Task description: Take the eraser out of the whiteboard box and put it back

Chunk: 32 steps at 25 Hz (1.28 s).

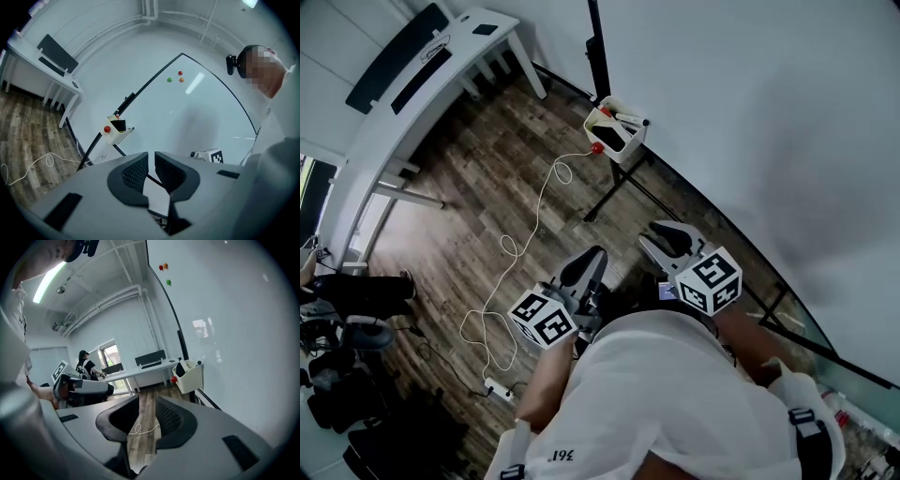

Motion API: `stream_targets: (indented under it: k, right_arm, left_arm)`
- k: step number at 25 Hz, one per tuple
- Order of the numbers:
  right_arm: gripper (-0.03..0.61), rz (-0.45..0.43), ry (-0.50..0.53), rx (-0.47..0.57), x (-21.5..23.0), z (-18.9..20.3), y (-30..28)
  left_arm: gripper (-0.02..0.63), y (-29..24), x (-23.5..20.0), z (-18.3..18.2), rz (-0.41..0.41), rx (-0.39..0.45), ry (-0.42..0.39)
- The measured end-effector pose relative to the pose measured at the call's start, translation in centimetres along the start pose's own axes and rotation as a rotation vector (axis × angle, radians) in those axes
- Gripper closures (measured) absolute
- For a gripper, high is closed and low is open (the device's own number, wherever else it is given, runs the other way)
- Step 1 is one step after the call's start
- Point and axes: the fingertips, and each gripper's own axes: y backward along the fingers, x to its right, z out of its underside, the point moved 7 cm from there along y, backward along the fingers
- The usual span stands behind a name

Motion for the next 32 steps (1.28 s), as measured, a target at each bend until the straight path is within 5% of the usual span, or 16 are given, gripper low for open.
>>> stream_targets:
  k: [21,32]
  right_arm:
    - [0.454,0.144,-0.042,0.020,-2.3,-0.5,-2.1]
    - [0.454,0.174,0.085,0.030,0.4,-4.3,-3.7]
  left_arm:
    - [0.558,1.8,-3.7,-2.7,0.085,-0.068,-0.011]
    - [0.558,-1.1,-4.8,-5.5,0.116,-0.034,-0.099]
